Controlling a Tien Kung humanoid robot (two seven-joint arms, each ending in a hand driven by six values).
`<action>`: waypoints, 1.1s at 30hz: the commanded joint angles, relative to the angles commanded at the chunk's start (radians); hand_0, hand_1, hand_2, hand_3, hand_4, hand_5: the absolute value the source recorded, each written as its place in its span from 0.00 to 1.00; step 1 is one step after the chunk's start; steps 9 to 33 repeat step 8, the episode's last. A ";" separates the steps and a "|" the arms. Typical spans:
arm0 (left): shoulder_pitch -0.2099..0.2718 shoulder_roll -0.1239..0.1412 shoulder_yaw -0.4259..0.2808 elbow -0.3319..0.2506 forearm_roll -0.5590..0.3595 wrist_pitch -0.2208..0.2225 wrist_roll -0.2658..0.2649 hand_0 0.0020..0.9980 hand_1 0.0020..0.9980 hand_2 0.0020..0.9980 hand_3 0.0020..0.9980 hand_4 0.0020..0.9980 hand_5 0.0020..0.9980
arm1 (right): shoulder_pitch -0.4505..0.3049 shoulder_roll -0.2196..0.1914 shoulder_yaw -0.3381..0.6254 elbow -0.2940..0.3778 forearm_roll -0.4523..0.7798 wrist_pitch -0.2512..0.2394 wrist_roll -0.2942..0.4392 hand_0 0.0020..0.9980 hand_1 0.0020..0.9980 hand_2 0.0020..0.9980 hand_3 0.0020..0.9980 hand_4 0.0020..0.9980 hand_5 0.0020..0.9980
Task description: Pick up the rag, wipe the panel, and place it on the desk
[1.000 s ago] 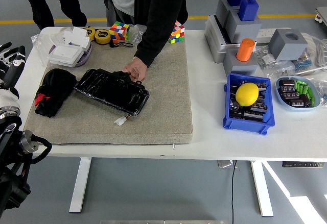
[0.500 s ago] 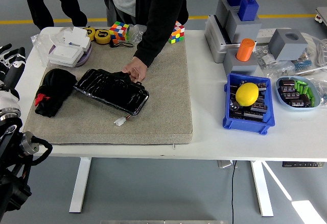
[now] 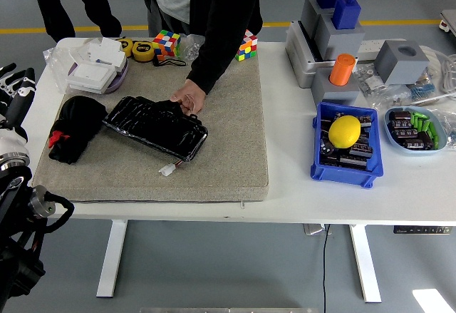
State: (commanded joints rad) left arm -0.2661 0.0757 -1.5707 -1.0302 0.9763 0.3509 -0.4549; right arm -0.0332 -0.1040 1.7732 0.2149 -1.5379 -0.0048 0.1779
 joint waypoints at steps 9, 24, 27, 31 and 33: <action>0.005 -0.002 0.003 0.000 0.000 -0.001 0.003 0.44 0.54 0.54 0.57 0.81 0.20 | 0.000 -0.003 -0.004 0.000 0.003 0.000 0.000 0.53 0.56 0.49 0.52 0.87 0.36; 0.005 -0.002 0.003 0.000 0.000 -0.001 0.003 0.44 0.54 0.54 0.57 0.81 0.20 | 0.000 -0.003 -0.004 0.000 0.003 0.000 0.000 0.53 0.56 0.49 0.52 0.87 0.36; 0.005 -0.002 0.003 0.000 0.000 -0.001 0.003 0.44 0.54 0.54 0.57 0.81 0.20 | 0.000 -0.003 -0.004 0.000 0.003 0.000 0.000 0.53 0.56 0.49 0.52 0.87 0.36; 0.005 -0.002 0.003 0.000 0.000 -0.001 0.003 0.44 0.54 0.54 0.57 0.81 0.20 | 0.000 -0.003 -0.004 0.000 0.003 0.000 0.000 0.53 0.56 0.49 0.52 0.87 0.36; 0.005 -0.002 0.003 0.000 0.000 -0.001 0.003 0.44 0.54 0.54 0.57 0.81 0.20 | 0.000 -0.003 -0.004 0.000 0.003 0.000 0.000 0.53 0.56 0.49 0.52 0.87 0.36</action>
